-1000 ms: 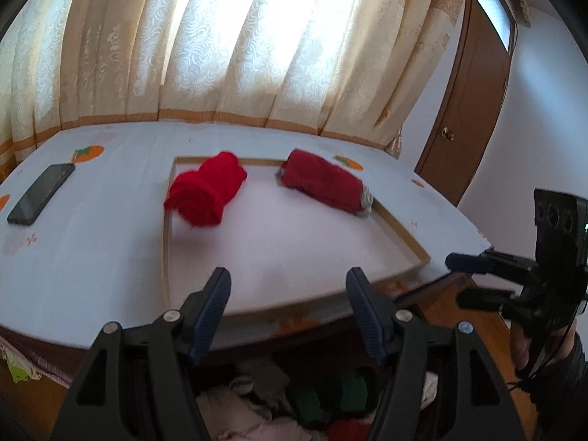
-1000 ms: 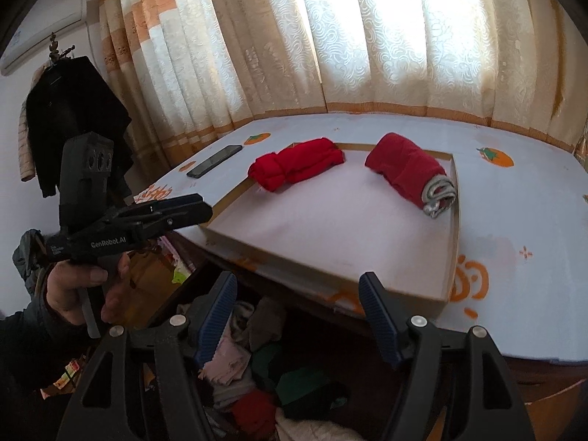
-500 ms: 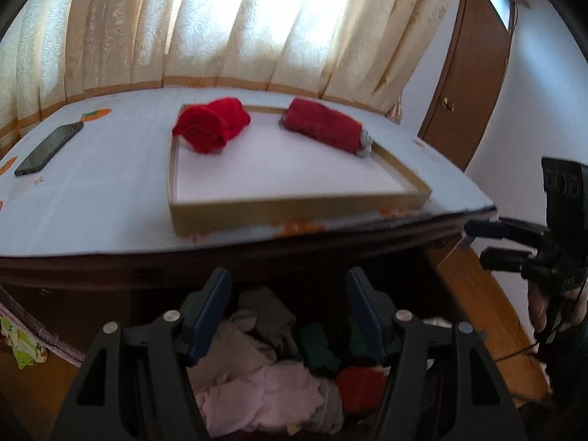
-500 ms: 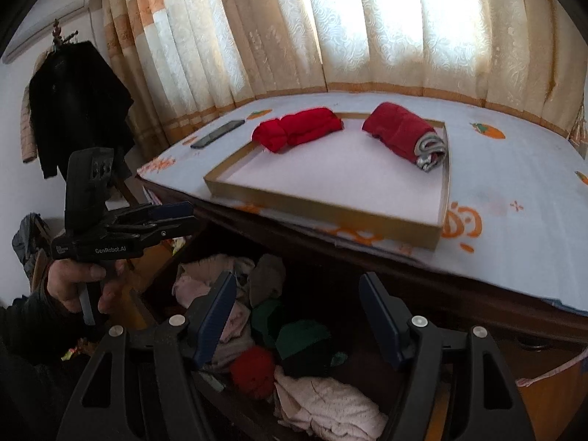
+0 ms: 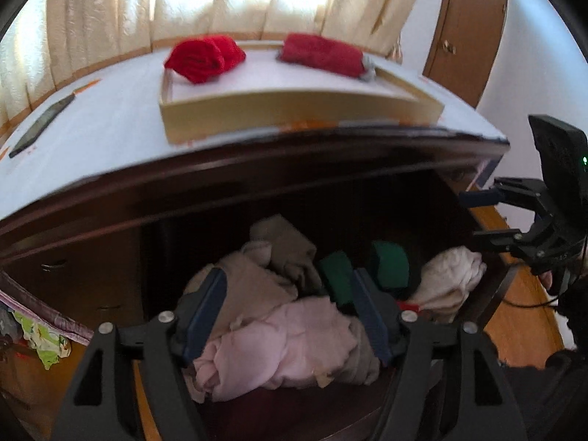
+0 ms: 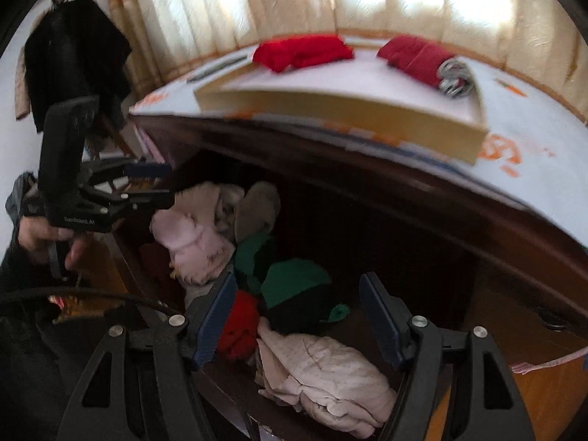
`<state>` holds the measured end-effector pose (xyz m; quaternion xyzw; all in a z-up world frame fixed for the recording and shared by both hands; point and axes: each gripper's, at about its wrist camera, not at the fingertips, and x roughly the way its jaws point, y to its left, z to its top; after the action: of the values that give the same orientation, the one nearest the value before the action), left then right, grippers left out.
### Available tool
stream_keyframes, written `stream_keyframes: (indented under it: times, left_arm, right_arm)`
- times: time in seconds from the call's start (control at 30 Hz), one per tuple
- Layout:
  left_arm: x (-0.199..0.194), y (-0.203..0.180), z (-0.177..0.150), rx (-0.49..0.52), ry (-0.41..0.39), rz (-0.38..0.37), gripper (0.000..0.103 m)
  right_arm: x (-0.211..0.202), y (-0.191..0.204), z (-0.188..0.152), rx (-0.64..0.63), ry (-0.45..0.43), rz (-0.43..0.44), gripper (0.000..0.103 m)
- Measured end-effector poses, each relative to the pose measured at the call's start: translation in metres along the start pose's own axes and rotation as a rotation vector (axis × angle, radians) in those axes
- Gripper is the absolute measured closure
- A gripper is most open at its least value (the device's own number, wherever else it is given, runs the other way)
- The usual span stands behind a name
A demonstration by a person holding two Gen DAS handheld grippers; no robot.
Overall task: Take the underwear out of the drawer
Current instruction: 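Lower both tools back down into the open drawer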
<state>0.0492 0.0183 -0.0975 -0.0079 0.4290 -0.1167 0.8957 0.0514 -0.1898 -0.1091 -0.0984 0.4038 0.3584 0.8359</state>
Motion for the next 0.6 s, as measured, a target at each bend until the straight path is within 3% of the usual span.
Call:
stream_keyframes:
  times: [0.3,0.6]
  left_arm:
    - [0.016,-0.001,-0.01,0.056,0.082,0.024,0.033]
    - [0.02,0.008,-0.015,0.051,0.102,0.031,0.033]
  right_arm:
    - [0.04,0.006,0.013,-0.077,0.087,0.002,0.032]
    - [0.051,-0.004,0.028,-0.098,0.112,-0.033,0.032]
